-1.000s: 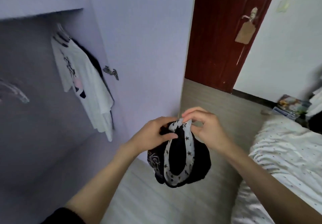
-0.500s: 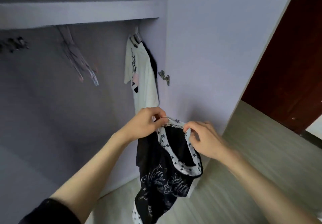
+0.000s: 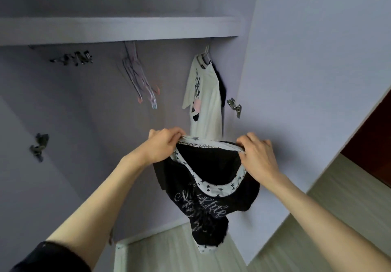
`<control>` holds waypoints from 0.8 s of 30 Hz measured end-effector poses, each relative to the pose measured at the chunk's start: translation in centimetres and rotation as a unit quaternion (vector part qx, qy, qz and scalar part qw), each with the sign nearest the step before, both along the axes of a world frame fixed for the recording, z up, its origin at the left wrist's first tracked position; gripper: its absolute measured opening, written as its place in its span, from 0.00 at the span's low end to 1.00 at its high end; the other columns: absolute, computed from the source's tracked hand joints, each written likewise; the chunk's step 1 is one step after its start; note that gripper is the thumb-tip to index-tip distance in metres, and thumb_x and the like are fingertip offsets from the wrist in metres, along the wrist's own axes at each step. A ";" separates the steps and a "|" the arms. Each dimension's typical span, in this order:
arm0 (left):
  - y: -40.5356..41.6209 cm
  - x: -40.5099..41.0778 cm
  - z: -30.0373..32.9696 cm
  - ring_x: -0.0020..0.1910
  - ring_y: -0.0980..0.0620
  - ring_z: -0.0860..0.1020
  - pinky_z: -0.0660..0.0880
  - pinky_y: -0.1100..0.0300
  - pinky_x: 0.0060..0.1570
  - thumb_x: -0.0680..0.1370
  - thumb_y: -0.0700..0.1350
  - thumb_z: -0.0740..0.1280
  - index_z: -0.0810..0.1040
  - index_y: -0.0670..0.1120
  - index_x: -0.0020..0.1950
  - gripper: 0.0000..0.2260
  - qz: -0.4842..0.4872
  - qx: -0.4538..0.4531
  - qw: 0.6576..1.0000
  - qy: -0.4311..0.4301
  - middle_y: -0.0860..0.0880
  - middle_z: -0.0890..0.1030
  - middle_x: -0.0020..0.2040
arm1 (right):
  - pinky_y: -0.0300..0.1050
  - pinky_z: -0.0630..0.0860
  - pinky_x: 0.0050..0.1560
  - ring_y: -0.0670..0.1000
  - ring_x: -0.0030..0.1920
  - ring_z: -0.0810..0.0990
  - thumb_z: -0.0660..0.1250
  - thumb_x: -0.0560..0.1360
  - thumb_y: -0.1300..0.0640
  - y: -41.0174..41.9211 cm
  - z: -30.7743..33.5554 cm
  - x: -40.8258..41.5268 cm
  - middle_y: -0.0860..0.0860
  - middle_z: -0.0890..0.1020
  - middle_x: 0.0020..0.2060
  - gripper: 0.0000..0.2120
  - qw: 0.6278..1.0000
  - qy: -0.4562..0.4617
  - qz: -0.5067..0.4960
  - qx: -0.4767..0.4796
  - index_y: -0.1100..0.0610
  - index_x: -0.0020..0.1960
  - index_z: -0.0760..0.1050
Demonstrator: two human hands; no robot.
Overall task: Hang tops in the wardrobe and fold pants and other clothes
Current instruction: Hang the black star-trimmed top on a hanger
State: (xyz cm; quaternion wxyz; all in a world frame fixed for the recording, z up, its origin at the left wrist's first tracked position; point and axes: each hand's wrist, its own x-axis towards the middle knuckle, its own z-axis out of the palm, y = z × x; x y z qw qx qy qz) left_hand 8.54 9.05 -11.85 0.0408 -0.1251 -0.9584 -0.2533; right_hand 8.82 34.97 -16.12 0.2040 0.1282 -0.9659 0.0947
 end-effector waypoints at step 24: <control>-8.4 0.6 0.5 0.36 0.59 0.75 0.70 0.68 0.41 0.72 0.35 0.66 0.78 0.51 0.42 0.10 0.064 0.057 0.995 -0.058 0.54 0.79 0.37 | 0.35 0.68 0.36 0.44 0.38 0.75 0.68 0.70 0.65 -3.2 5.7 -7.7 0.45 0.78 0.35 0.10 0.952 -0.229 0.012 -0.204 0.50 0.41 0.80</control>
